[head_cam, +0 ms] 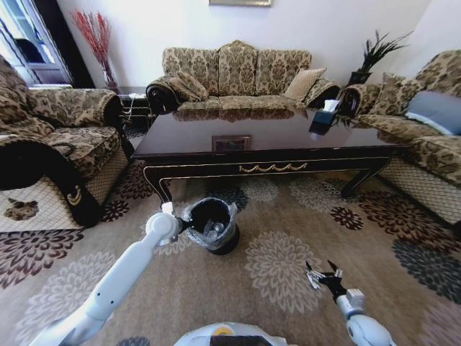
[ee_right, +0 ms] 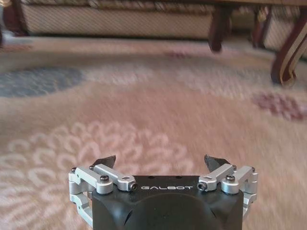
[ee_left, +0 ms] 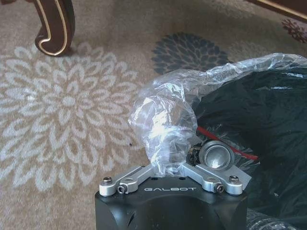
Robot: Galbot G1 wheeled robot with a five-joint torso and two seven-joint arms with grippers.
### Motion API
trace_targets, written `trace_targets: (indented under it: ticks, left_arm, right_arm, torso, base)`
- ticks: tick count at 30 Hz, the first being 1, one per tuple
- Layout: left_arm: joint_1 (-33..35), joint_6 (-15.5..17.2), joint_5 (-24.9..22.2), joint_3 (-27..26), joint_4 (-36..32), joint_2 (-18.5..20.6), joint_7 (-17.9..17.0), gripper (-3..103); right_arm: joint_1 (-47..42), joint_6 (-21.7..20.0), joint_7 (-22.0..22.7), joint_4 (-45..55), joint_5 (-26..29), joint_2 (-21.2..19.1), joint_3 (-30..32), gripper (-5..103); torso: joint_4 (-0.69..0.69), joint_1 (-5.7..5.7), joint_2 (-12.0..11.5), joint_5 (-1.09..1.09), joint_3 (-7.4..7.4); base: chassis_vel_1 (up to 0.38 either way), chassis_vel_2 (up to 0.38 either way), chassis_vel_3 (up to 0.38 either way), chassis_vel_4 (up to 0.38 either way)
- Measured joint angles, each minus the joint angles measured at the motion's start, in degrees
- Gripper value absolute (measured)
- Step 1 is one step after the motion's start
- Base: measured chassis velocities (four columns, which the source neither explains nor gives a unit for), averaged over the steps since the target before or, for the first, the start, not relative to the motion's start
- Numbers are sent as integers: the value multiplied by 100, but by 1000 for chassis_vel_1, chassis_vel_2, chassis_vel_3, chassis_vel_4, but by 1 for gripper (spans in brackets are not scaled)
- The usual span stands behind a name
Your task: Move to the front of the table and pick up the trash from the floor, then place it into the trash bin.
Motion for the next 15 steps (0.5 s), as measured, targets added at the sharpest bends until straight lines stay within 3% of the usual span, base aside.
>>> trace_targets:
  ticks: [3, 15]
  left_arm:
    - [89, 0, 15, -57, -17, -8, -1, 0]
    - [158, 0, 35, -18, -96, -4, -1, 0]
  right_arm:
    - [177, -229, 1, -324, 313, 73, -204, 100]
    - [377, -189, -59, -982, 188, 248, -318, 100]
  torso:
    - [0, 0, 0, 2, 0]
    - [-1, 0, 0, 1, 0]
  base:
    - [0, 0, 0, 0]
    - [0, 0, 0, 0]
